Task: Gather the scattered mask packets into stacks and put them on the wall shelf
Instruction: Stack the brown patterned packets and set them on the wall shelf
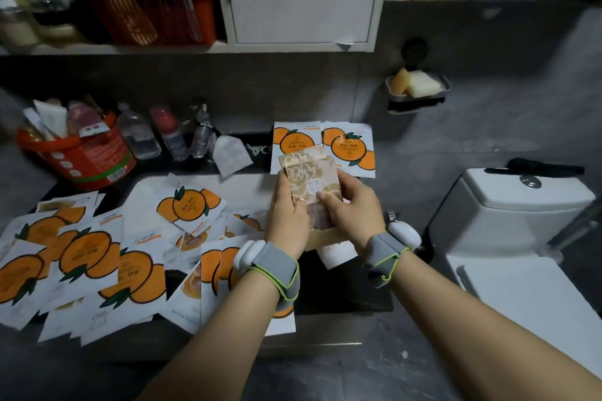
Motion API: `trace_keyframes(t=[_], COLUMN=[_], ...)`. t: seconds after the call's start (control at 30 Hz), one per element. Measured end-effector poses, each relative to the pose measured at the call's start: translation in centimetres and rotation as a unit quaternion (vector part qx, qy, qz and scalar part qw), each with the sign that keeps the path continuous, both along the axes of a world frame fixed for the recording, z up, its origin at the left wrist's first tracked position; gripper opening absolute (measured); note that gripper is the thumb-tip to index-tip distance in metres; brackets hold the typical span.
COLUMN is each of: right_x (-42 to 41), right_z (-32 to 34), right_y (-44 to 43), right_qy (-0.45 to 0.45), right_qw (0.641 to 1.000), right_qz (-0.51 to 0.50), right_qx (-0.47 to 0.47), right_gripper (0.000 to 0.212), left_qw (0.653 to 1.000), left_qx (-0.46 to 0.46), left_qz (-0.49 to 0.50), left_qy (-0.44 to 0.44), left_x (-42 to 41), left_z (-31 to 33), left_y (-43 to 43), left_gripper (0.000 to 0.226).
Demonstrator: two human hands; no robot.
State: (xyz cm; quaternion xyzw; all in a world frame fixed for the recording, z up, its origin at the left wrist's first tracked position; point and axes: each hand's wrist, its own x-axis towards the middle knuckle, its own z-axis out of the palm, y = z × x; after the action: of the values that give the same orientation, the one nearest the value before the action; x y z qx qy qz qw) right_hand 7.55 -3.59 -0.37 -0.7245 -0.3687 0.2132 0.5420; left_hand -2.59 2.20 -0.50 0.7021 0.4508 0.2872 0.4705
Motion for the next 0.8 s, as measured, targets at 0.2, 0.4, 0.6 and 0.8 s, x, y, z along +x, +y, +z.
trace_keyframes(t=[0.2, 0.4, 0.6, 0.8], right_x=[2.7, 7.5, 15.7, 24.3], right_z=[3.0, 6.3, 11.3, 15.7], right_y=[-0.8, -2.3, -4.7, -6.1], right_qy=[-0.045, -0.100, -0.129, -0.148], right_qw=[0.997, 0.991, 0.978, 0.968], right_qz=[-0.050, -0.080, -0.117, -0.139], right_qx=[0.035, 0.040, 0.112, 0.150], right_gripper=[0.044, 0.052, 0.040, 0.042], left_qw=[0.998, 0.991, 0.973, 0.957], left_qx=[0.047, 0.064, 0.076, 0.100], left_qz=[-0.039, -0.090, -0.153, -0.188], left_qy=[-0.014, -0.073, -0.156, -0.198], left_x=[3.5, 9.1, 17.9, 26.6], left_z=[3.7, 7.3, 12.3, 16.9], left_y=[0.5, 0.4, -0.8, -1.9], left_gripper=[0.061, 0.061, 0.060, 0.063])
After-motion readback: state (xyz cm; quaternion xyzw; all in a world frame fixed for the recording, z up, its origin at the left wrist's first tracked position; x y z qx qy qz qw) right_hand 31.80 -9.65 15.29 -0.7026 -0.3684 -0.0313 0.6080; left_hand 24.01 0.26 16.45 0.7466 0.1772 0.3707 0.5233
